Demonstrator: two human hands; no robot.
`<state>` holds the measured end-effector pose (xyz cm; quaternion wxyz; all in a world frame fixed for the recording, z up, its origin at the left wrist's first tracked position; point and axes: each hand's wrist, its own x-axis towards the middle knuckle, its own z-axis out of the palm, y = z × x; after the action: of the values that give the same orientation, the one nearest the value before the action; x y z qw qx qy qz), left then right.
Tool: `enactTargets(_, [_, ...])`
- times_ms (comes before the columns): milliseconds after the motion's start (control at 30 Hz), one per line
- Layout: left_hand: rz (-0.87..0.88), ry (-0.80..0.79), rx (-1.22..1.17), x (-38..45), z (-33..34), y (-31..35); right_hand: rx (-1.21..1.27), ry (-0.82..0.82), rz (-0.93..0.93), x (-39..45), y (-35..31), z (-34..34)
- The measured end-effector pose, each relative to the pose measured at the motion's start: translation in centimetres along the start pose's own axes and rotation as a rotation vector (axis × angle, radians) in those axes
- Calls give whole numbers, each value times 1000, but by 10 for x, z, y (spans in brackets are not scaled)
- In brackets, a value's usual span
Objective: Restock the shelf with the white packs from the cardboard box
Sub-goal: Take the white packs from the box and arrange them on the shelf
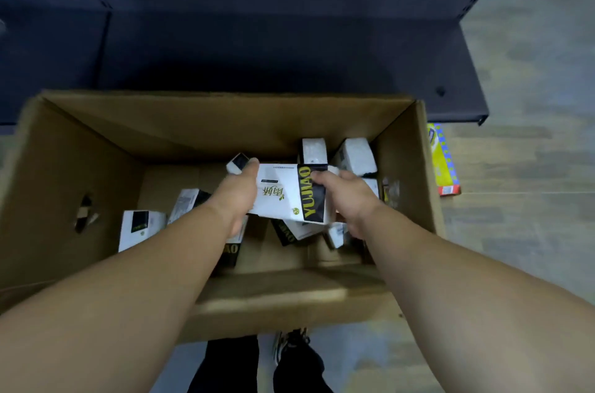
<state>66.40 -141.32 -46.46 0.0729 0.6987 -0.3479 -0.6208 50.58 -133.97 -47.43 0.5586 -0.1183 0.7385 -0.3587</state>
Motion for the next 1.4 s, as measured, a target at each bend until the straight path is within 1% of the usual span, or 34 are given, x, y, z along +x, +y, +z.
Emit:
enactTargets(200, [172, -2, -20, -51, 3, 38, 73, -30, -166, -44, -49, -31])
enactTargets(267, [246, 14, -22, -69, 1, 55, 70, -2, -250, -62, -71, -38])
enactTargets(367, [366, 44, -76, -95, 0, 82, 6, 96, -370, -82, -99, -44])
enactTargets(500, [512, 86, -91, -134, -5, 110, 16, 194, -494, -113, -131, -53])
enactTargets(667, [681, 70, -132, -169, -13, 135, 27, 232, -675, -156, -160, -62])
enactTargets(833, [786, 86, -185, -201, -24, 160, 75, 238, -792, -183, -189, -59])
enactTargets(967, [833, 99, -185, -212, -39, 174, 86, 225, -851, -192, -206, -51])
enactTargets(1100, [851, 72, -187, -212, -56, 187, 104, 227, -889, -190, -221, -39])
enactTargets(1333, [890, 54, -146, -209, -78, 209, 161, 280, -893, -185, -242, -12])
enactTargets(1400, [911, 19, -150, -209, -80, 215, 180, 301, -877, -182, -246, -8])
